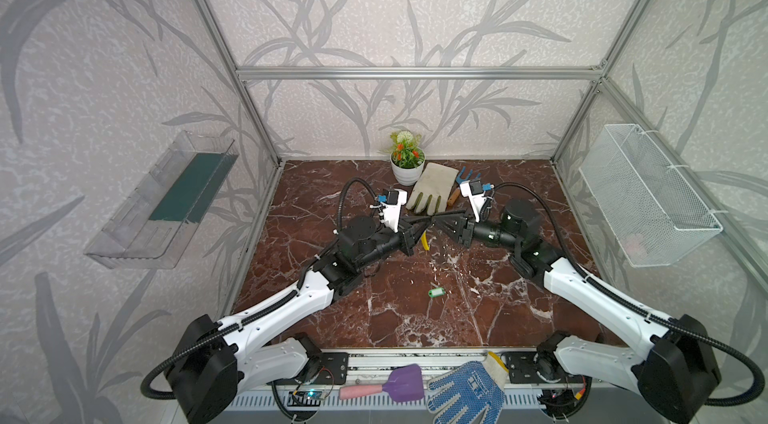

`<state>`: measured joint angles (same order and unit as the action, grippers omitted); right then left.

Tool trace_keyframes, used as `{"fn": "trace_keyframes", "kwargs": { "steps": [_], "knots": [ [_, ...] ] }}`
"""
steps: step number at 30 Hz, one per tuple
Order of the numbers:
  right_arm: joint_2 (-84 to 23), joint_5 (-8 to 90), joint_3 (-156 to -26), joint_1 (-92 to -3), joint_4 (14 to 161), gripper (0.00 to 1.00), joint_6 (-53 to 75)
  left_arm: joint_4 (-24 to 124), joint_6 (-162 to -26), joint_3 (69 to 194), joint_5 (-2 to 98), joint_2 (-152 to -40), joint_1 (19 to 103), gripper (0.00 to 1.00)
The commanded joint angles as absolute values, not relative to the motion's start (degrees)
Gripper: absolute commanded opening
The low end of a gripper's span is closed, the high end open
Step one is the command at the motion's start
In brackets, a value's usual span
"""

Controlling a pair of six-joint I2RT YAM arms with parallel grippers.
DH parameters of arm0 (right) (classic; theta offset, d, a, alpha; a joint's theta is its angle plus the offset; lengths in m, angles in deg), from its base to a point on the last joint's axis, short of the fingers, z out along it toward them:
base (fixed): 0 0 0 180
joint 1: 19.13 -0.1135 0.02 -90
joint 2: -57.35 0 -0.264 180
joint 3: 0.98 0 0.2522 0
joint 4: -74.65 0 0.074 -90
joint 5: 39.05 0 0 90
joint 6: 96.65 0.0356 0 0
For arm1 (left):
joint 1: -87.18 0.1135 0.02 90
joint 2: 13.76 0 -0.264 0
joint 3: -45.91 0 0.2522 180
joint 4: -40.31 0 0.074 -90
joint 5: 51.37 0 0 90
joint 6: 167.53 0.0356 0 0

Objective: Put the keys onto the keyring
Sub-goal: 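Grasp the ring holder's rim with the right gripper beside the left gripper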

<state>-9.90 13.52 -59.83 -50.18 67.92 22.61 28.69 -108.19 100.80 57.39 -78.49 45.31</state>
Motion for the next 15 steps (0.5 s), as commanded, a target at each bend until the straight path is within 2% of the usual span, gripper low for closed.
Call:
{"fn": "trace_keyframes", "kwargs": {
  "steps": [1, 15],
  "knots": [
    [-9.76, 11.86, -59.98, -49.67, 65.78, 0.26, 23.23, 25.41, -108.15, 100.11, 57.44, -76.16, 45.51, 0.0],
    [-9.45, 6.69, -56.05, -48.39, 56.88, 0.22, 29.1, 23.55, -110.33, 101.2, 60.72, -77.39, 45.78, 0.0]
  ]
}}
